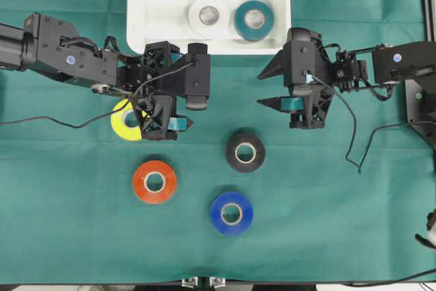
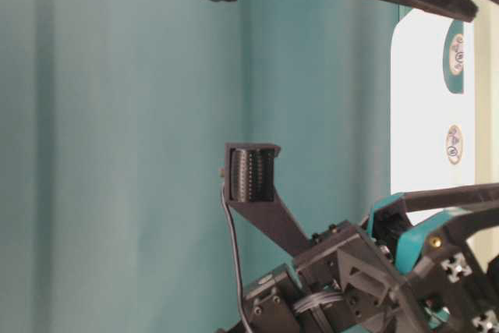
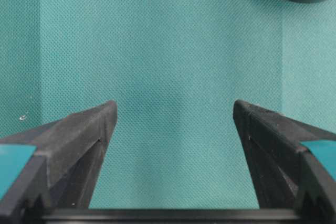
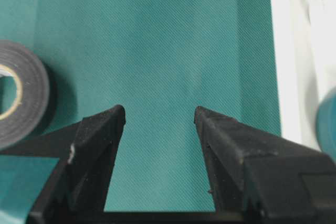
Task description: Put the tape alternately from left to right into the white case.
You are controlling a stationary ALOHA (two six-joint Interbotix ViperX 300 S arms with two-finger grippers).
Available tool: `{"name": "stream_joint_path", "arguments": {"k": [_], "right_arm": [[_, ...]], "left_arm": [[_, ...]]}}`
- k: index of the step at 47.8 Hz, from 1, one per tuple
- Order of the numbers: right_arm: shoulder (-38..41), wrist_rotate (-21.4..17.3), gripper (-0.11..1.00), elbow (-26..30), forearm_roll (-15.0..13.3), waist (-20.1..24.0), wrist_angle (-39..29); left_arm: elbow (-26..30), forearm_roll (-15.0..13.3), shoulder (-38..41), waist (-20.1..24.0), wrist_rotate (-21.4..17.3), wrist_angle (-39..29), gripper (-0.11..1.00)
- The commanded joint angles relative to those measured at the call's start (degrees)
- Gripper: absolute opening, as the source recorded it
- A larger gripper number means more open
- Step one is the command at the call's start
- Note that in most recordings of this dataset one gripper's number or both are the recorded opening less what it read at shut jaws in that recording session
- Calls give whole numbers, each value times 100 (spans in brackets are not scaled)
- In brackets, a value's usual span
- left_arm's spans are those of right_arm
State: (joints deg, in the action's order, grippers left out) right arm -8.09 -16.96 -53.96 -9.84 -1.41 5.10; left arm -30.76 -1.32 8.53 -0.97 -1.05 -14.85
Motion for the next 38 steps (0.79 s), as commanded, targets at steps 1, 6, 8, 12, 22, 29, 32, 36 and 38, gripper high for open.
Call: {"name": "stream_joint_path", "arguments": {"k": [1, 6, 8, 12, 22, 29, 32, 36, 38], "right_arm": [[-44, 0, 66, 132, 0, 105, 114], [-44, -9, 66, 167, 0, 202, 149], [-44, -9, 66, 176, 0, 229, 141], [-44, -18, 66, 211, 0, 290, 149], [70, -290, 66, 466, 0, 536, 149], [299, -352, 66, 791, 0, 703, 105], [422, -352, 66, 940, 0, 782, 62], [624, -360, 66, 1204, 0, 896, -35], [712, -369, 66, 1318, 0, 949, -88]], "left_arm": [[53, -9, -202, -26, 9, 53, 81], [35, -9, -202, -26, 9, 44, 81], [18, -9, -202, -18, 9, 53, 81], [-70, -9, -202, 0, 9, 44, 81], [-299, -9, -220, 26, 9, 53, 81], [-404, -9, -246, 26, 9, 141, 81], [-457, -9, -264, 35, 9, 211, 81], [-536, -9, -308, 62, 9, 334, 81], [-589, -9, -325, 79, 9, 396, 81]]}}
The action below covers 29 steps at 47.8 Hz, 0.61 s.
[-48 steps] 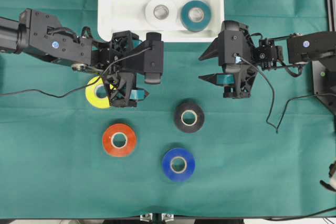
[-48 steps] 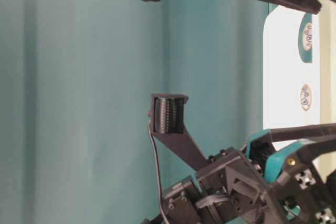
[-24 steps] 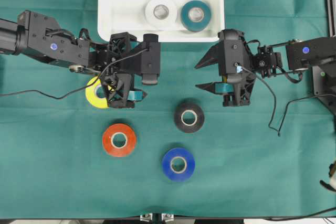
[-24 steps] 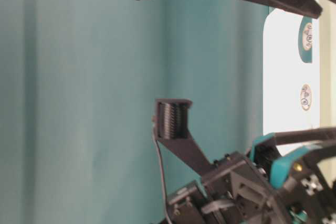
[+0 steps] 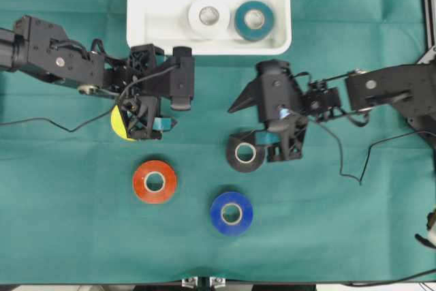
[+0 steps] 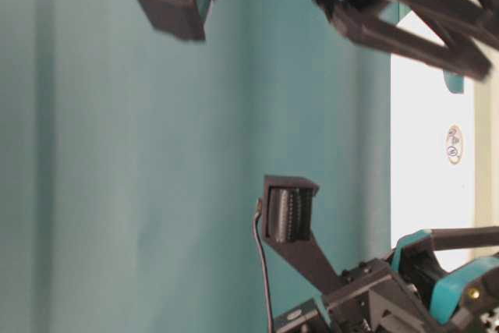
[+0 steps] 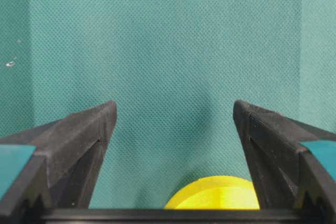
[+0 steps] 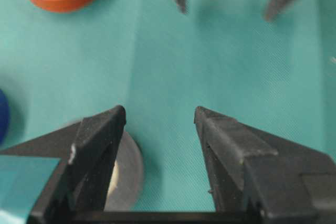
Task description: Put the tape alternately from left to right into the white case.
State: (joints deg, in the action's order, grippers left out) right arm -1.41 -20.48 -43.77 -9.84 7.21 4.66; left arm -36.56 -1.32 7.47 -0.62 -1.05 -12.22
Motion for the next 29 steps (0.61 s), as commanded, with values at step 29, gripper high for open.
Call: {"name": "stream_joint_path", "arguments": {"k": [29], "right_arm": [[1292, -387, 66, 1819, 0, 281, -290]], "left_arm": [[-519, -9, -352, 211, -18, 809, 81]]}}
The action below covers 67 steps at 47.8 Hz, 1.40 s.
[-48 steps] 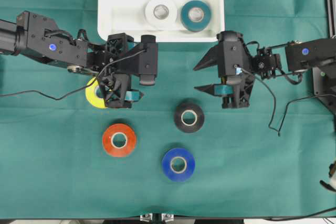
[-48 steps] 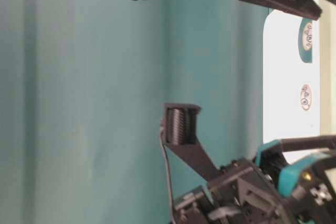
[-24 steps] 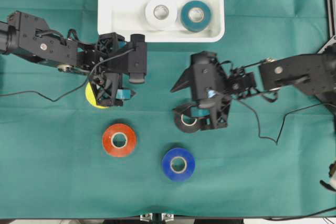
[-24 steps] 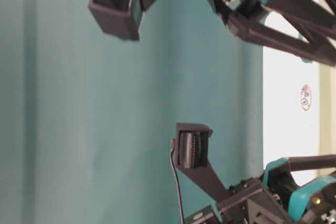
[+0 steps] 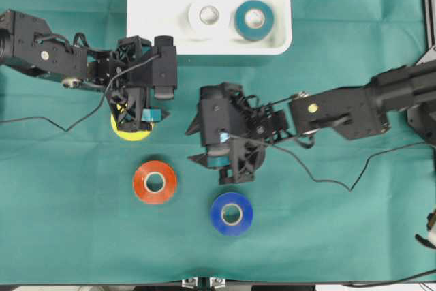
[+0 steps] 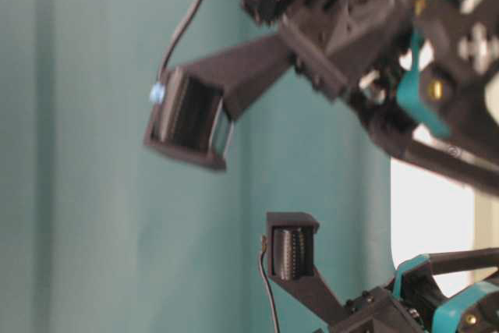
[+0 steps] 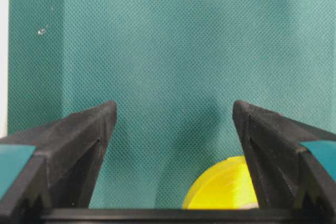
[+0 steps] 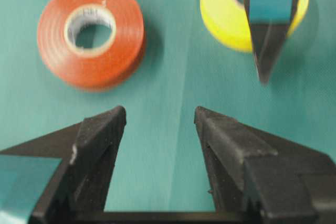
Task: Put the tape alternately from left to right into the white case.
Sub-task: 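Lower the right gripper into the orange-red tape roll's hole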
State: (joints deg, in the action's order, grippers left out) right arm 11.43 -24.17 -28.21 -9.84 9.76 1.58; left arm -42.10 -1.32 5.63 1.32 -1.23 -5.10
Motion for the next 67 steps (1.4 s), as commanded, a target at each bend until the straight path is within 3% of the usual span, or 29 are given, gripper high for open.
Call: {"name": "stream_joint_path", "arguments": {"k": [1, 29, 67], "right_arm": [[44, -35, 66, 308, 0, 26, 18], [896, -264, 66, 1459, 0, 255, -694], [1573, -352, 67, 2232, -9, 264, -1213]], "left_arm": [[35, -9, -167, 18, 0, 105, 81], [26, 0, -176, 97, -18, 167, 81], [-35, -9, -220, 97, -18, 167, 81]]}}
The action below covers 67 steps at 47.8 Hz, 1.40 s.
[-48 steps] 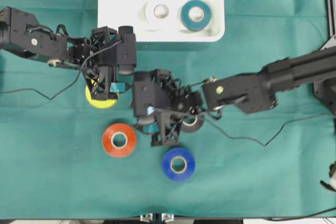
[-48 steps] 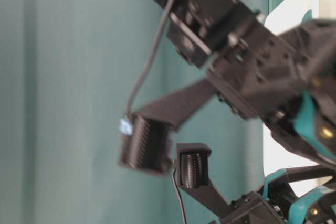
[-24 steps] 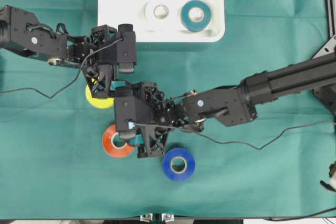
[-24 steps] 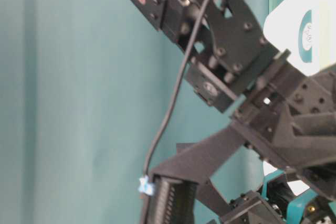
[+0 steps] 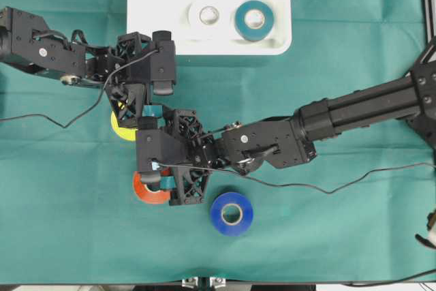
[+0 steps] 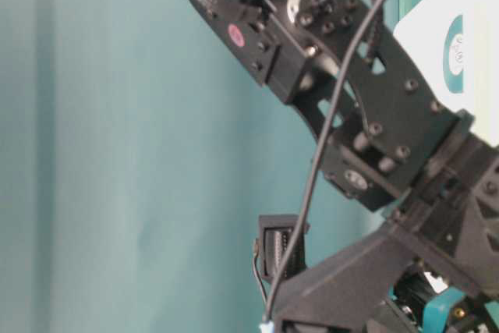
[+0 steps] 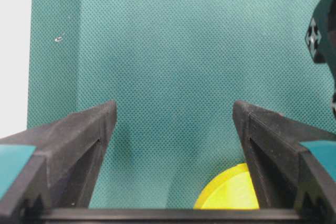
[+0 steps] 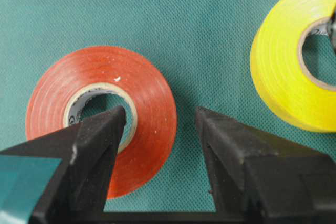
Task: Put the tape alternately from left to right into the white case.
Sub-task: 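Lower the right gripper into the orange-red tape roll's hole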
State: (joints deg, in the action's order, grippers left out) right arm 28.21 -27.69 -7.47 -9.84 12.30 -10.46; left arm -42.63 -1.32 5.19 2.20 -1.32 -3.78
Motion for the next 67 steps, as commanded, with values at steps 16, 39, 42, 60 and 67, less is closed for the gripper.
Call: {"name": "stream_joint_path", "arguments": {"k": [16, 39, 42, 60, 67], "right_arm": [[-9, 0, 67, 272, -18, -9, -79], [-70, 9, 28, 308, -255, 44, -123], [-79, 9, 28, 308, -255, 53, -132], [-264, 9, 28, 237, -255, 149, -299], [-519, 9, 28, 114, -255, 167, -396]], "left_arm": [[-26, -9, -176, 9, 0, 35, 81], [-35, -9, -176, 9, 0, 35, 81], [-35, -9, -176, 9, 0, 35, 81], [-44, -9, -176, 9, 9, 35, 81], [-35, 0, -176, 9, 9, 35, 81]]}}
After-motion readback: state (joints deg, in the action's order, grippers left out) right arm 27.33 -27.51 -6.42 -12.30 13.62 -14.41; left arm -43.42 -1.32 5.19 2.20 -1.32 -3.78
